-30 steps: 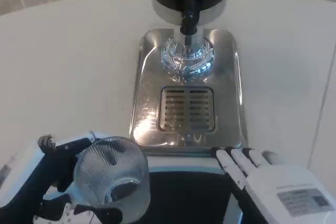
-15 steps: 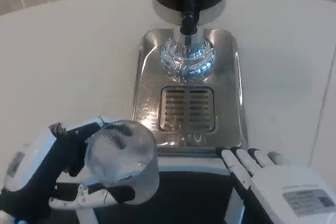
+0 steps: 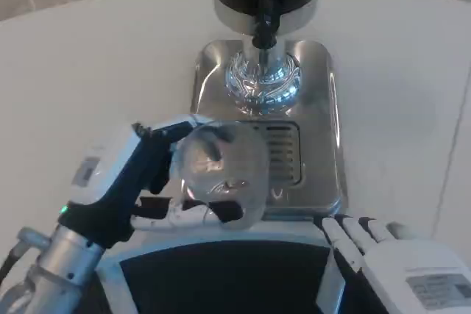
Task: Grasp the cup under the faucet to collect the drink, then remove the cup.
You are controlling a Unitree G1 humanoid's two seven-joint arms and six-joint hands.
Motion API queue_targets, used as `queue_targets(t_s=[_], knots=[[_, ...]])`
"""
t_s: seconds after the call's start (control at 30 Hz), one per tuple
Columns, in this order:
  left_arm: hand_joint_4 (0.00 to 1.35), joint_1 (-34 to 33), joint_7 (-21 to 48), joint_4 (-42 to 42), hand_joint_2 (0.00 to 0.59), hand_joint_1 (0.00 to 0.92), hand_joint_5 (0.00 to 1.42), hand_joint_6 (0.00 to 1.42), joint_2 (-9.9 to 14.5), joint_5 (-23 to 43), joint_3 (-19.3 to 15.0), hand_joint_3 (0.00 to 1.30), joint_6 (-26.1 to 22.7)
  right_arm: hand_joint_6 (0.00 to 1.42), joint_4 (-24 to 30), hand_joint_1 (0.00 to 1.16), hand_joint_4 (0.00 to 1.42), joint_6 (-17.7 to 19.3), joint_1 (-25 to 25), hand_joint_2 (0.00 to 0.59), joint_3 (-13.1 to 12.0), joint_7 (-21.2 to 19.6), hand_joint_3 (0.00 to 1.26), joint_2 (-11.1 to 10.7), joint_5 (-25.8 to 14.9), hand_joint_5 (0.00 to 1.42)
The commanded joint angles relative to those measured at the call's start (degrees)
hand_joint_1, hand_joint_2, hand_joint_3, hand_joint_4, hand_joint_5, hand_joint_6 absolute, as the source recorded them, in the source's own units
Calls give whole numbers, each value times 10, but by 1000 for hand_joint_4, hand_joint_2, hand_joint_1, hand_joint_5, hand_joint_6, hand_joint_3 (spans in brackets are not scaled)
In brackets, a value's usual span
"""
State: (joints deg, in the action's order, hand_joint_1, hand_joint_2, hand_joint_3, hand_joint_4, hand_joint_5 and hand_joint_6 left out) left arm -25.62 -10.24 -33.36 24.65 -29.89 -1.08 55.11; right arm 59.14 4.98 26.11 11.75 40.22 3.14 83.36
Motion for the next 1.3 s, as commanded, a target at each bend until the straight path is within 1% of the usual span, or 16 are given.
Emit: queue_targets(t_s=[0.03,0.2,0.33,0.53,0.67,0.77,1.03,1.07,1.1,1.2,1.23,1.27,1.3], knots=[[1176,-36,-42,-38,86,473,1402,1424,-16,-25,29,1003,-12,0,9,266,0,7,5,484,-7,-7,0,13,-5,0],[1176,-68,-87,-89,86,473,1402,1424,-24,-54,61,1003,-25,0,9,266,0,11,2,484,-18,-5,0,14,-13,0],[1176,-93,-129,-126,86,474,1402,1424,-32,-74,85,1003,-42,0,9,266,0,13,-5,484,-34,3,0,12,-24,0],[1176,-145,-179,-191,87,474,1402,1424,-35,-87,115,1003,-75,0,9,266,0,14,-20,484,-47,21,0,11,-35,0],[1176,-186,-195,-231,87,474,1402,1424,-41,-85,127,1003,-100,0,9,266,0,15,-26,484,-54,30,0,9,-42,0],[1176,-211,-205,-253,87,474,1402,1424,-51,-80,133,1003,-120,0,9,265,0,14,-28,483,-57,35,0,8,-47,0],[1165,-234,-219,-275,88,474,1402,1424,-64,-77,148,998,-140,0,9,264,0,15,-23,480,-53,34,0,13,-43,0],[1142,-235,-218,-277,82,471,1381,1424,-66,-75,150,979,-141,0,9,264,0,15,-21,480,-55,33,0,13,-44,0],[1102,-236,-217,-278,78,464,1354,1418,-67,-72,151,921,-141,0,9,264,0,15,-20,480,-56,32,0,13,-45,0],[851,-236,-216,-277,54,448,1222,1370,-67,-71,156,762,-149,0,9,264,0,17,-18,480,-60,30,0,13,-48,0],[749,-237,-214,-277,55,426,1159,1363,-67,-70,158,693,-152,0,9,264,0,18,-18,480,-61,29,0,13,-49,0],[663,-238,-211,-277,68,393,1080,1341,-66,-69,159,615,-156,0,9,263,0,18,-18,478,-62,29,0,14,-50,0],[608,-238,-210,-276,72,366,1039,1328,-66,-69,160,549,-158,0,9,262,0,19,-18,477,-62,29,0,14,-51,0]])
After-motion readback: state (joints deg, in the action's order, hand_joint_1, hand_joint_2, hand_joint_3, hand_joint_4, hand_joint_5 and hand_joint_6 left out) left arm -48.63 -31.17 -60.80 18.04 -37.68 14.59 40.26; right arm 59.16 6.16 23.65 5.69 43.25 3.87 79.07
